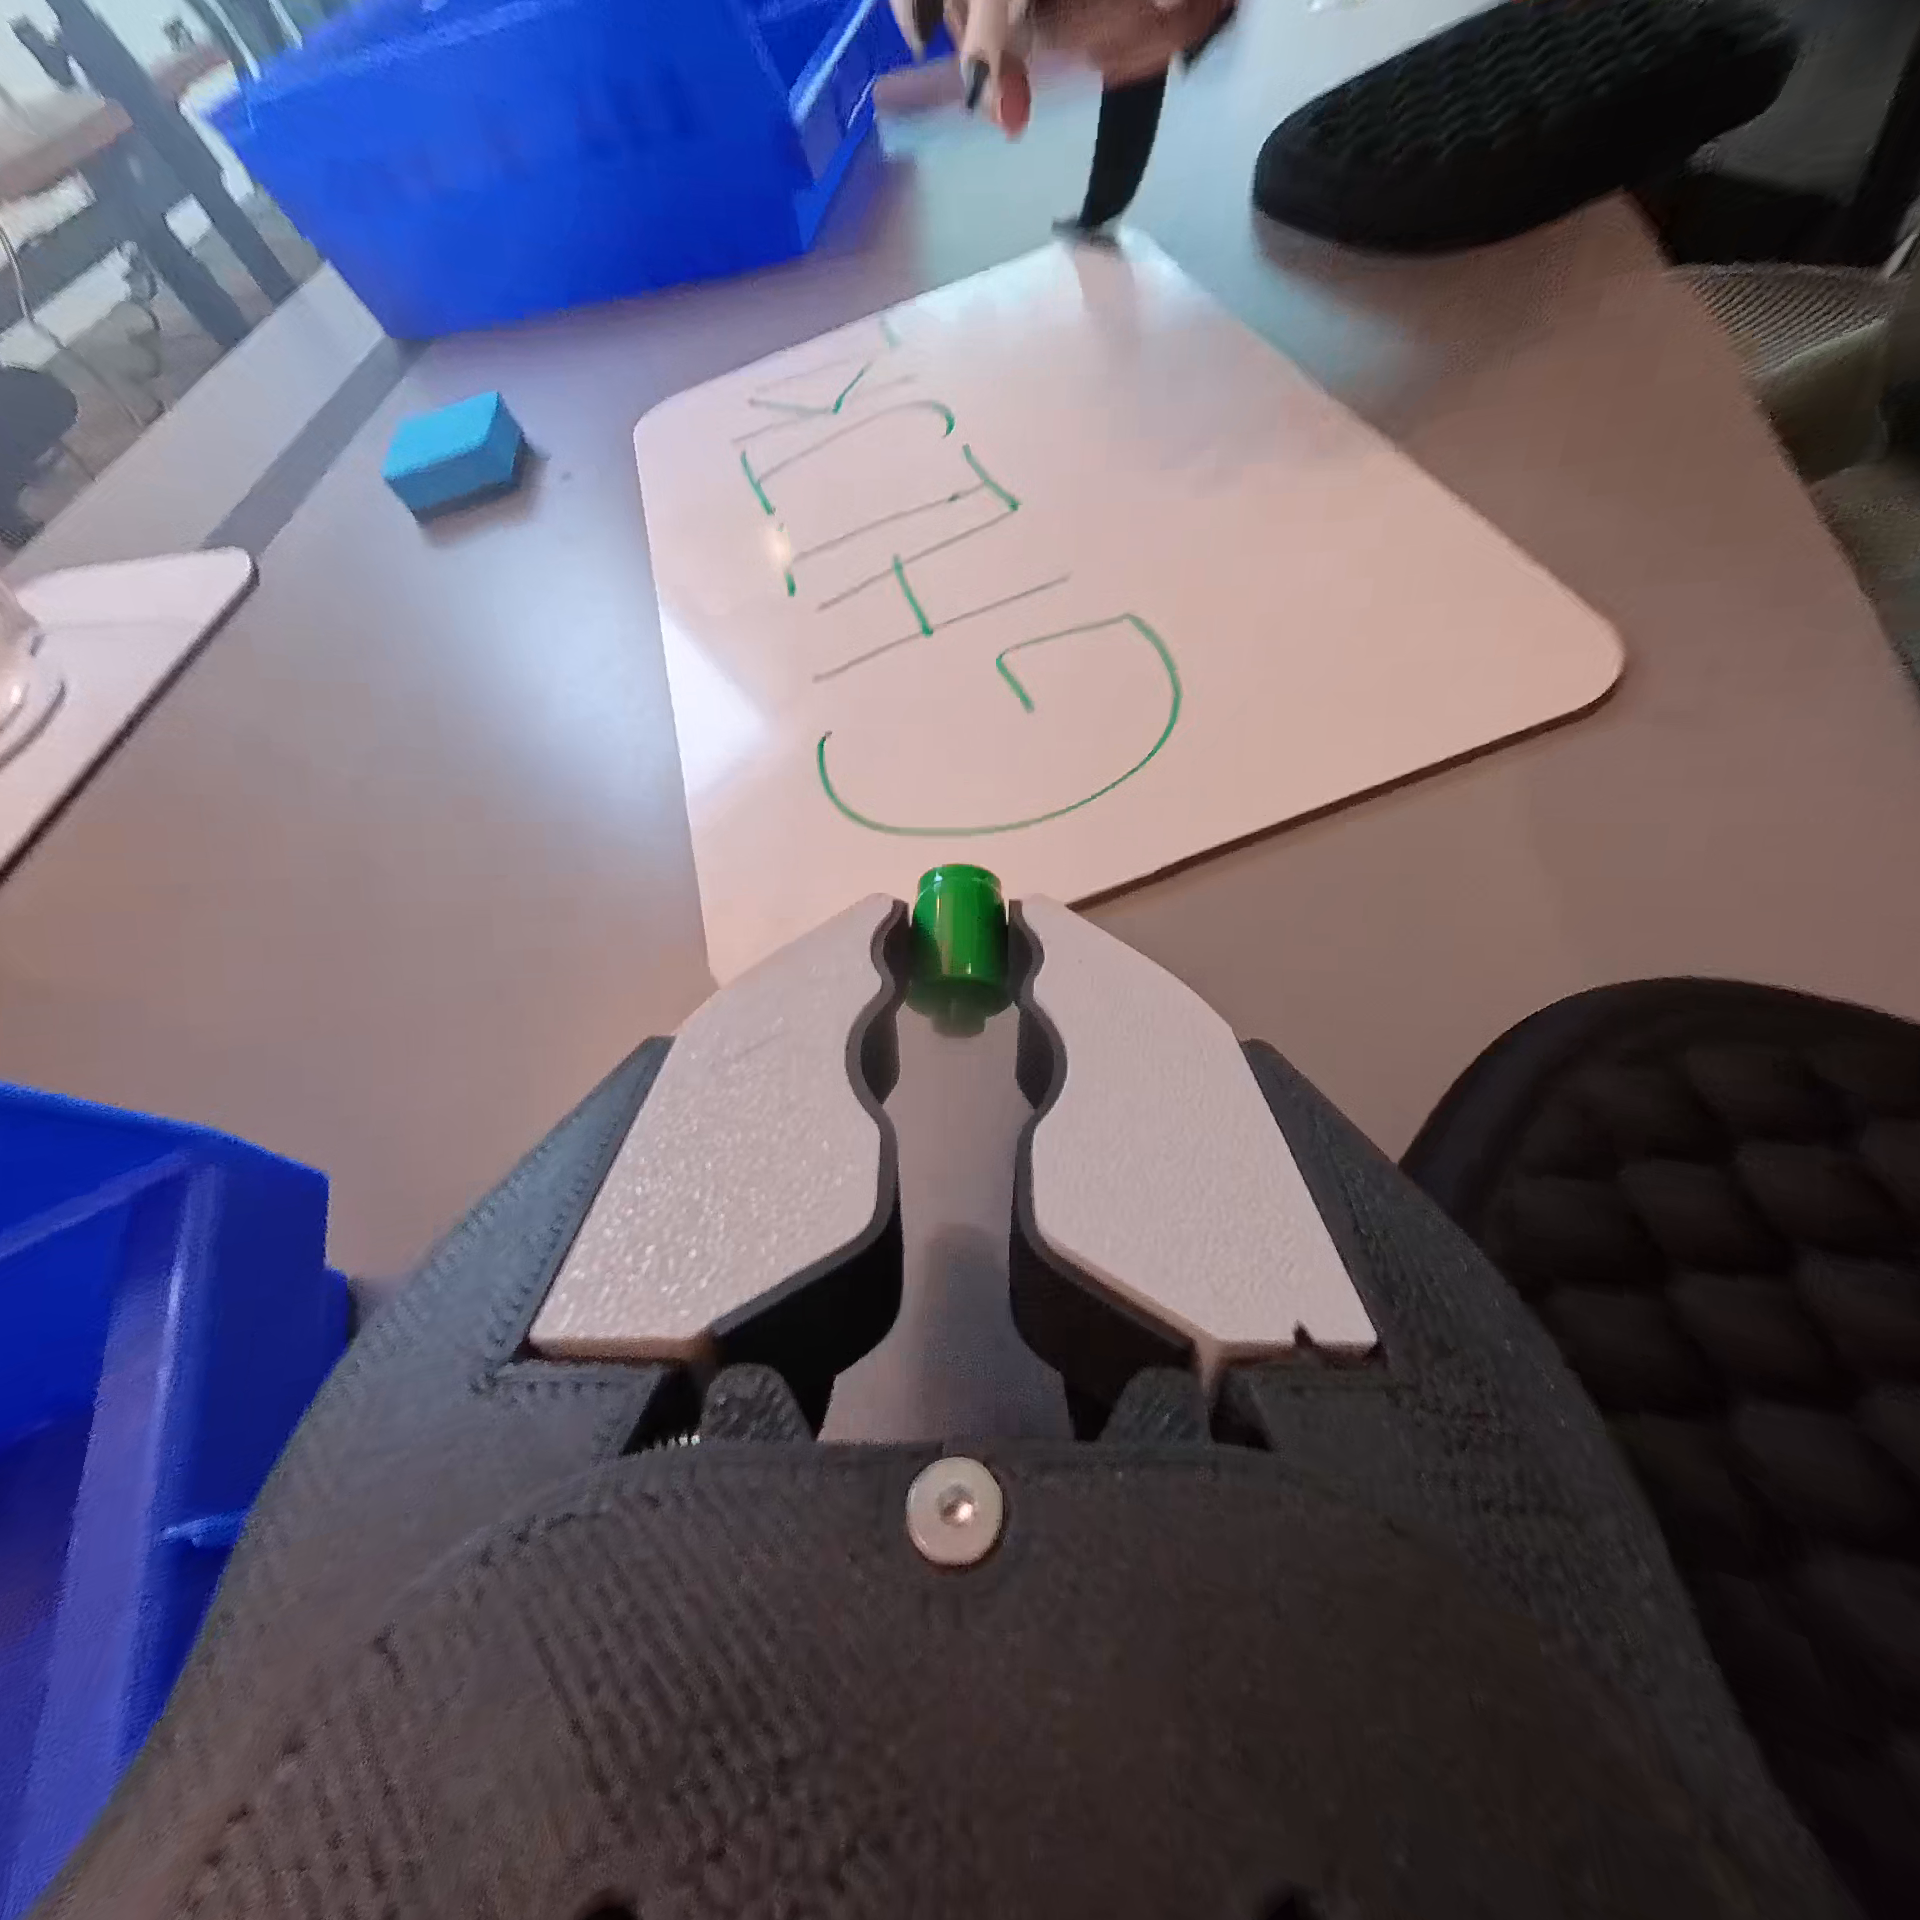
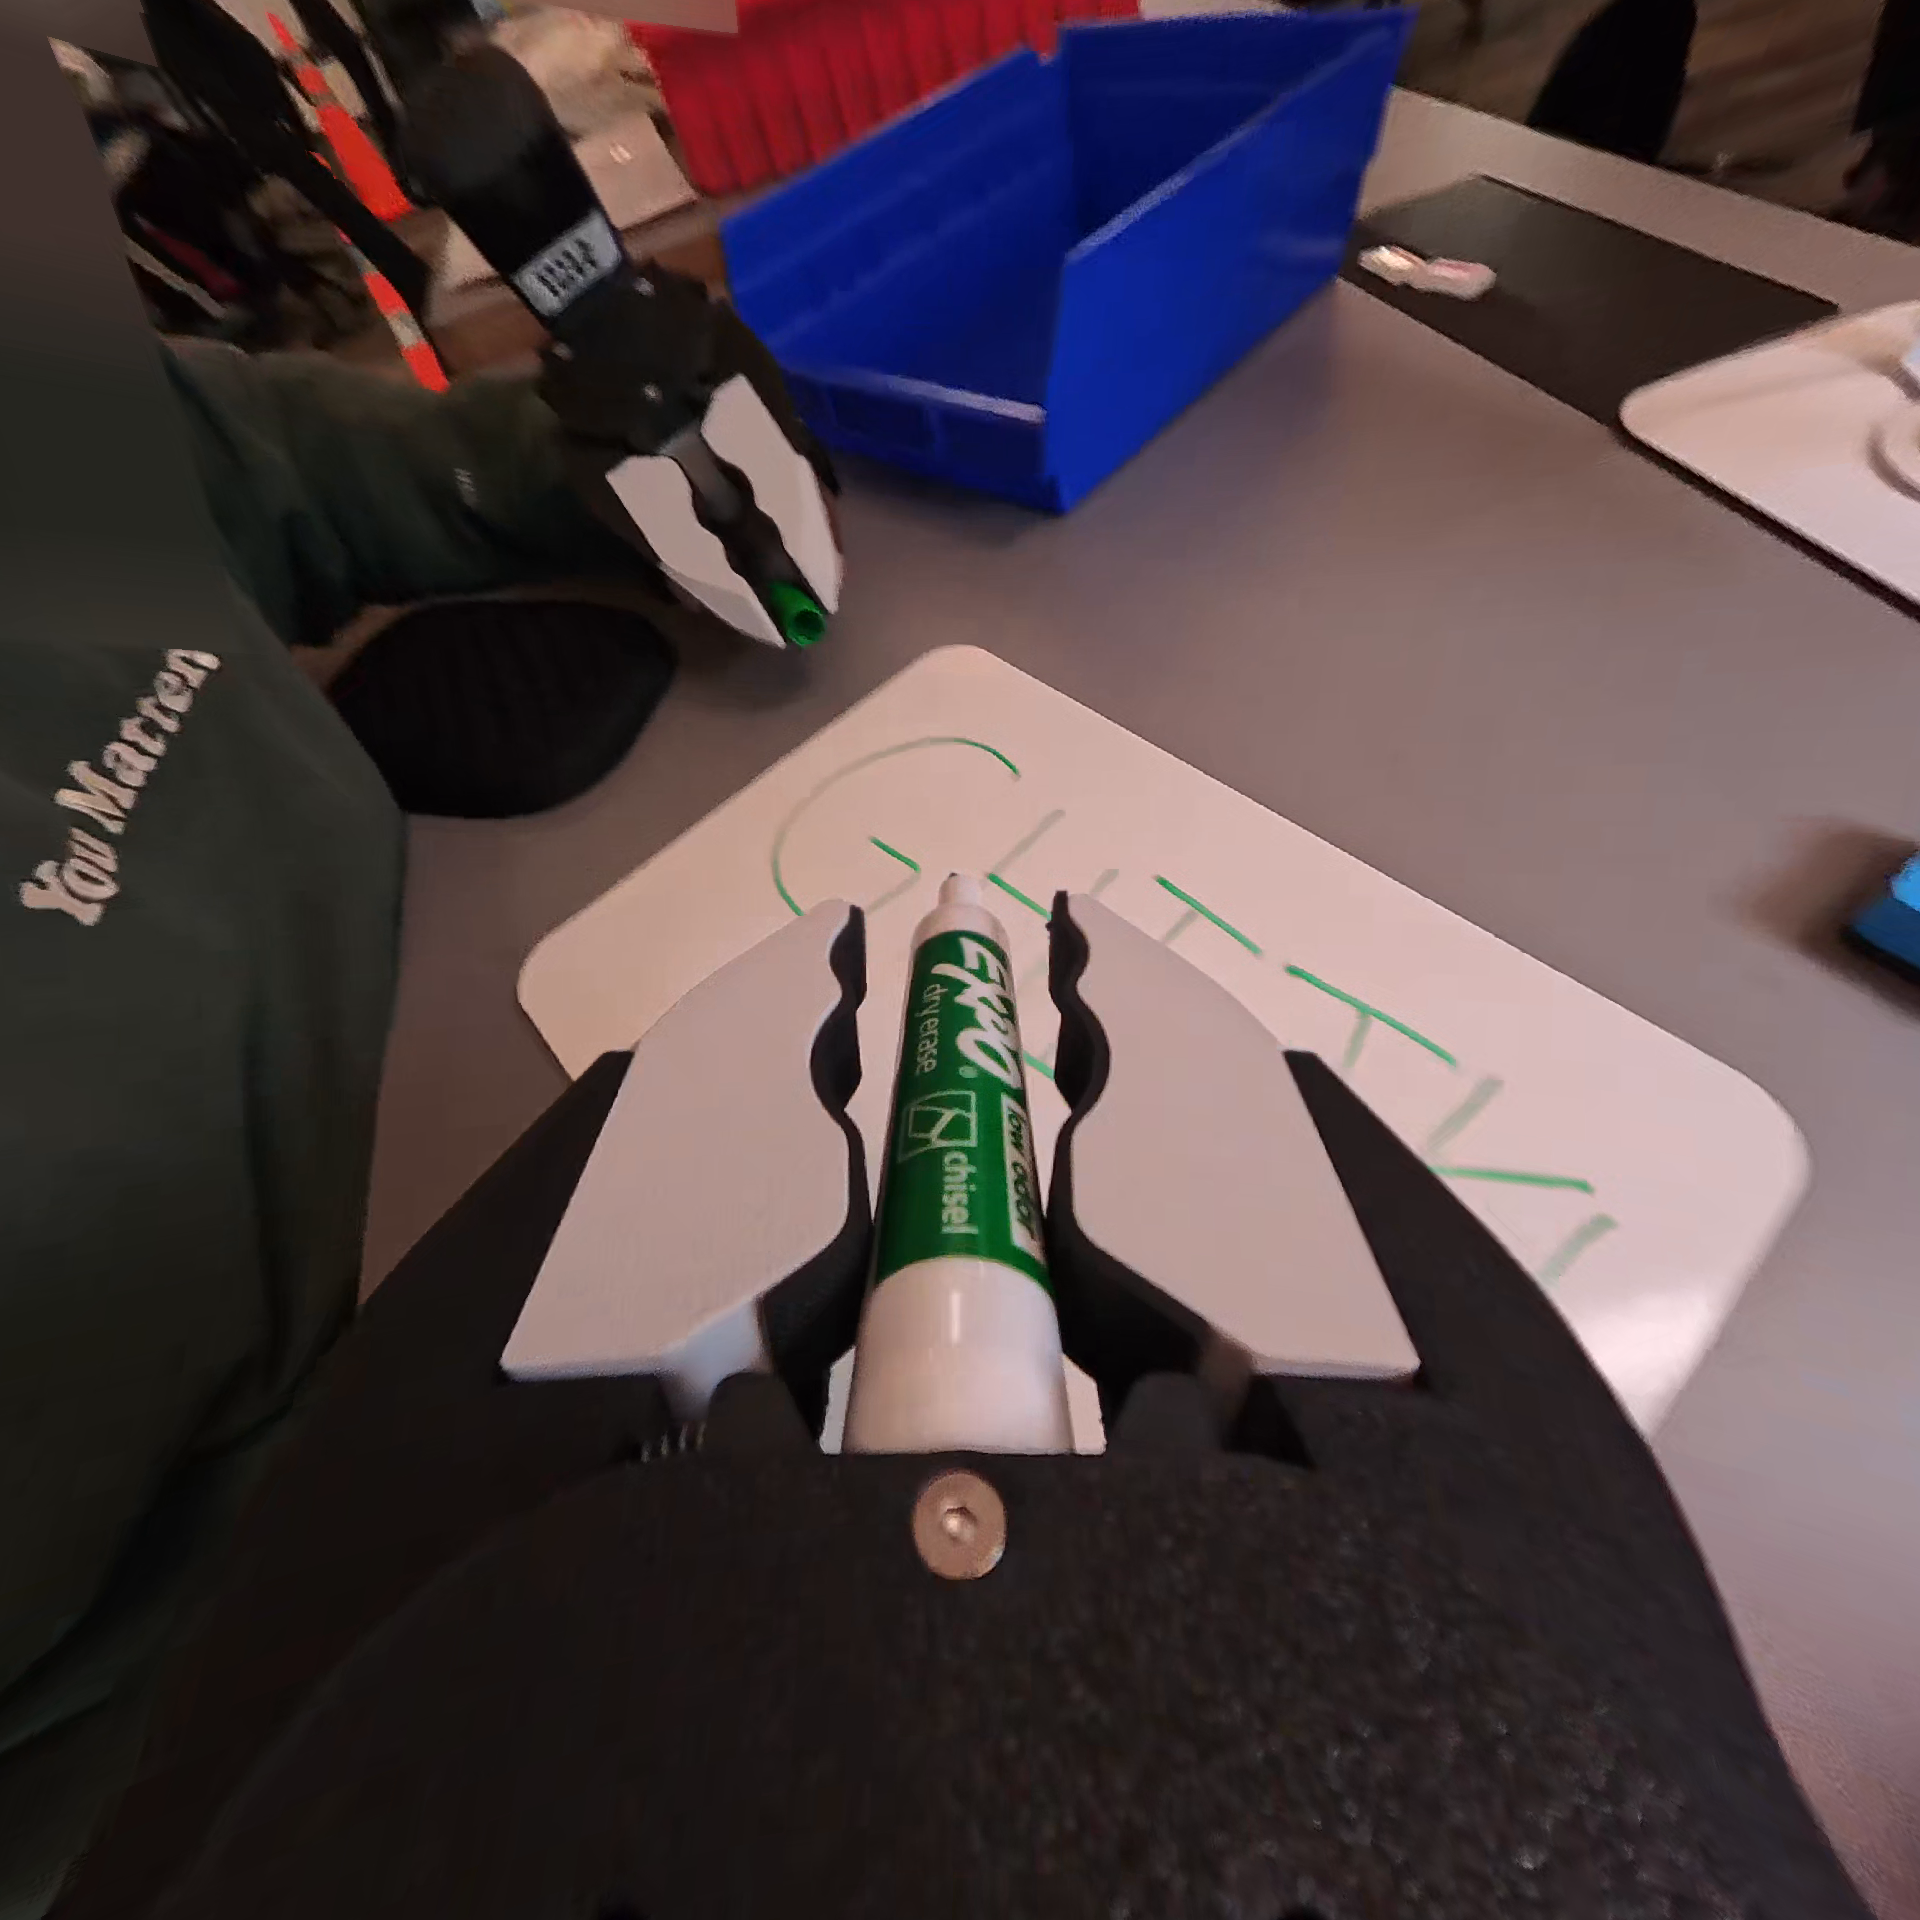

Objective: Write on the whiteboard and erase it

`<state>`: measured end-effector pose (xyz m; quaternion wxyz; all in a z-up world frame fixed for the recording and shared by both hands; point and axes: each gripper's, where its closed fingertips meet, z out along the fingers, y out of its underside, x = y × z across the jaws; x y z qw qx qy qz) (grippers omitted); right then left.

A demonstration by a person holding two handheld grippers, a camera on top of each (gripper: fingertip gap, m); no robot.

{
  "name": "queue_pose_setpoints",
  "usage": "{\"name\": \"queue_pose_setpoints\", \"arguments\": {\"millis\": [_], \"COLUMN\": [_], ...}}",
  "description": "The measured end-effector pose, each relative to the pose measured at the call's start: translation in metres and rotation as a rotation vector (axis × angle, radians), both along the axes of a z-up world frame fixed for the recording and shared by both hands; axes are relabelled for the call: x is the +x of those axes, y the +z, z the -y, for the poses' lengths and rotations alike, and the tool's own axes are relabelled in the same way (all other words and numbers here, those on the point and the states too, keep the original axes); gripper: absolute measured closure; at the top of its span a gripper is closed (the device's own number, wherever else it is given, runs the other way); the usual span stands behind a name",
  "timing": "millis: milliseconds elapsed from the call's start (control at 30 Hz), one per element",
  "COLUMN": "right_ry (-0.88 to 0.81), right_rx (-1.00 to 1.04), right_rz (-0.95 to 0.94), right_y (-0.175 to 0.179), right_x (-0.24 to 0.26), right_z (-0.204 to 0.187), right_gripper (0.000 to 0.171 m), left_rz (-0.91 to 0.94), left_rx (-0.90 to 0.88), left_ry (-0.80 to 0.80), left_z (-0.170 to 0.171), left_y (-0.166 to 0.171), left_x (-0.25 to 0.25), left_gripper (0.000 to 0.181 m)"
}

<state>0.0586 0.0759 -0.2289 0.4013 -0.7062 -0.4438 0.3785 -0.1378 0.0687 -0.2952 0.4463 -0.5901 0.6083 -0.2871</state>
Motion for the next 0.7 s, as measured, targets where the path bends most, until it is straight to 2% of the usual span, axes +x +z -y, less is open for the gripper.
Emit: {"name": "queue_pose_setpoints", "arguments": {"millis": [100,233,333,500,700], "right_ry": [0.047,-0.01,-0.017,-0.001,0.022], "right_rx": [0.001,-0.047,-0.118,-0.199,-0.241], "right_rz": [-0.132,-0.209,-0.312,-0.39,-0.376], "right_y": [0.011,0.011,0.011,0.004,-0.004], "right_x": [-0.041,-0.096,-0.13,-0.153,-0.161], "right_z": [0.022,0.035,0.045,0.05,0.057], "right_gripper": [0.137,0.137,0.137,0.137,0.137], "left_rz": [0.079,0.187,0.193,0.19,0.147], "left_rx": [0.048,0.169,0.251,0.268,0.318], "left_ry": [-0.033,-0.032,-0.032,-0.055,-0.078], "left_z": [0.013,0.028,0.035,0.041,0.047], "left_y": [0.018,0.045,0.05,0.049,0.045], "left_x": [0.01,0.02,0.022,0.023,0.025], "left_gripper": [0.163,0.163,0.163,0.163,0.164]}}
